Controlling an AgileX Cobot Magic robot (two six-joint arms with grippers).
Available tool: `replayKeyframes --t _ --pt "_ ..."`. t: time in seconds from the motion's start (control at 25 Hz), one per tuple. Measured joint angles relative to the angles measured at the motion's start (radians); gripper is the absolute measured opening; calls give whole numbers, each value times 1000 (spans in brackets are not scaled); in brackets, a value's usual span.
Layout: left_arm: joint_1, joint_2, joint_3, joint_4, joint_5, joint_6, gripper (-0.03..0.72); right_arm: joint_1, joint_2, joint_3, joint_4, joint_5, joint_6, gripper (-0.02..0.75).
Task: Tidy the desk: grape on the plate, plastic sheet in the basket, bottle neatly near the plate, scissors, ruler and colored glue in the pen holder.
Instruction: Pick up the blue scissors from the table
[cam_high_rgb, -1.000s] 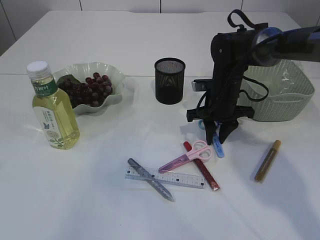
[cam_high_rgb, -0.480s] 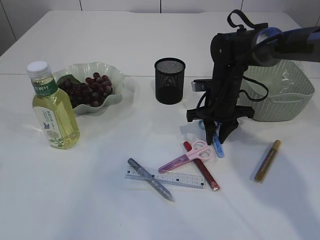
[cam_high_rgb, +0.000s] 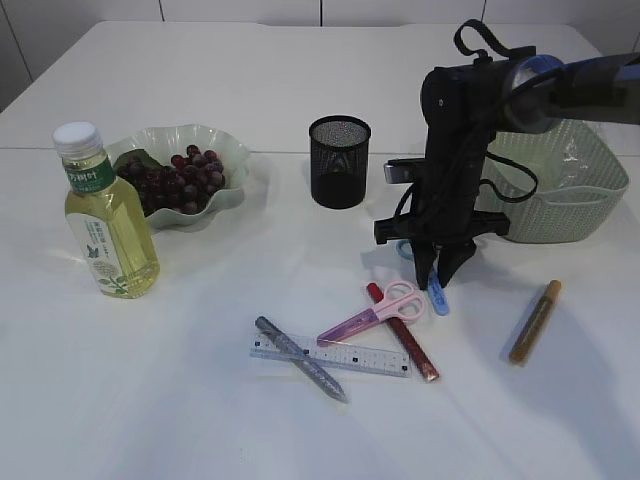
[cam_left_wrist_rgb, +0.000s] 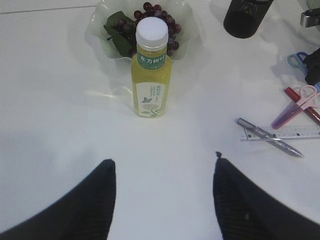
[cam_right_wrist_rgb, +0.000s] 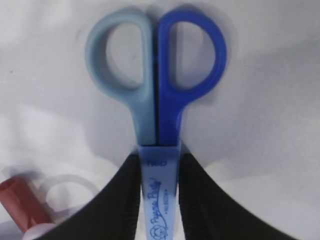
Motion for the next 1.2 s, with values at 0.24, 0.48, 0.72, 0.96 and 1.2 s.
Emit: replayKeyframes --t 0.24,0.48,0.72,0.96,1.2 --pt "0 0 0 -4 0 0 442 0 0 0 -2 0 0 172" --pt "0 0 0 -8 0 0 442 0 0 0 -2 0 0 158" --pt "0 0 0 -11 4 0 442 0 0 0 -2 0 0 154" --pt "0 0 0 -12 8 0 442 0 0 0 -2 0 -2 154" --pt "0 0 0 -12 8 0 442 0 0 0 0 0 -2 154"
